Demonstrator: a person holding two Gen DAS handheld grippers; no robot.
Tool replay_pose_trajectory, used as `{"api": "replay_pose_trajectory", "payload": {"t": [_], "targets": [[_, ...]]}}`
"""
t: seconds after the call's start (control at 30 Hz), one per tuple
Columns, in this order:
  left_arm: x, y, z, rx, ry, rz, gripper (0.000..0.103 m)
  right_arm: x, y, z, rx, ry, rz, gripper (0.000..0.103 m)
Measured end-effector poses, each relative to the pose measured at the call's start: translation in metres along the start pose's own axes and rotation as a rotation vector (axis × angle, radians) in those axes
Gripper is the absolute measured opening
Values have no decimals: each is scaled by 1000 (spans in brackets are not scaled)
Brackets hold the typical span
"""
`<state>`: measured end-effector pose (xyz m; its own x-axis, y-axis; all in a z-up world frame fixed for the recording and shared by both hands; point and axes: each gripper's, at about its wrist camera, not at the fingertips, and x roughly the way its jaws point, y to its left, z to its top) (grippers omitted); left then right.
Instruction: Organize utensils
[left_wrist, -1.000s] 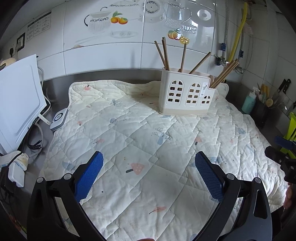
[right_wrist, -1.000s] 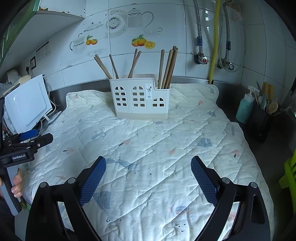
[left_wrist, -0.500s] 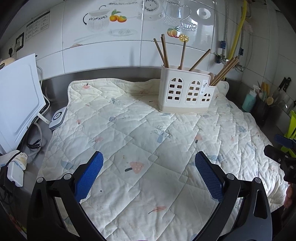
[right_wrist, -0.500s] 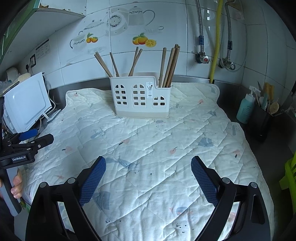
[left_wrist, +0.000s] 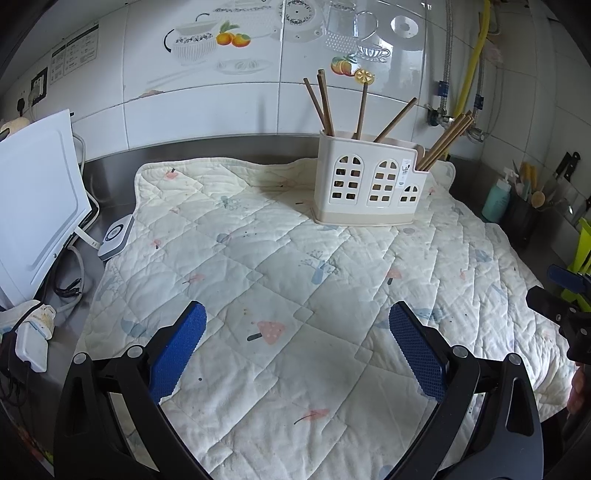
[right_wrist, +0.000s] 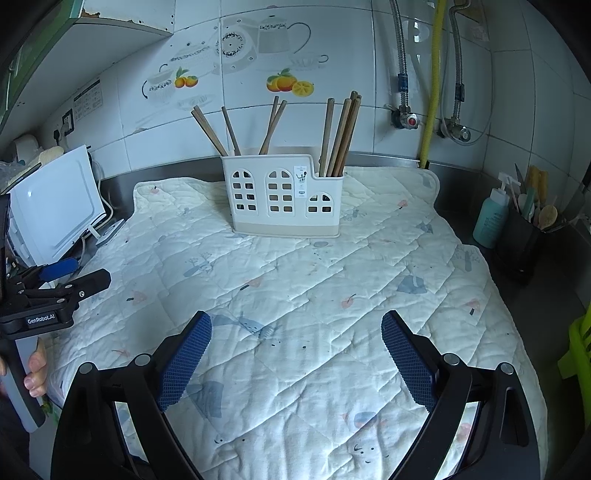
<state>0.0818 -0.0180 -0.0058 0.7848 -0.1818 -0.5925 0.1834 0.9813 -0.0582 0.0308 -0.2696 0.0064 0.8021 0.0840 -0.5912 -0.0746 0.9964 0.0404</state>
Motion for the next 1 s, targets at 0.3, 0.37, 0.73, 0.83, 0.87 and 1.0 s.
{"api": "replay_pose_trajectory", "payload": {"t": [0.3, 0.37, 0.73, 0.83, 0.87, 1.0], "targets": [[-1, -1, 0, 0, -1, 3, 98, -1, 0, -1, 1, -3, -3, 90], [-2, -1, 0, 1, -5, 4, 98, -1, 0, 1, 4, -6, -2, 90], [-7, -3, 3, -1, -22, 0, 98, -8, -7, 4, 32, -43, -6, 91], [-9, -4, 3, 1, -25, 2, 98, -10, -10, 4, 44, -54, -3, 91], [-9, -4, 3, 1, -26, 1, 98, -11, -10, 4, 49, -58, -2, 91], [-9, -5, 4, 4, -30, 1, 98, -13, -13, 5, 64, -73, 1, 91]]}}
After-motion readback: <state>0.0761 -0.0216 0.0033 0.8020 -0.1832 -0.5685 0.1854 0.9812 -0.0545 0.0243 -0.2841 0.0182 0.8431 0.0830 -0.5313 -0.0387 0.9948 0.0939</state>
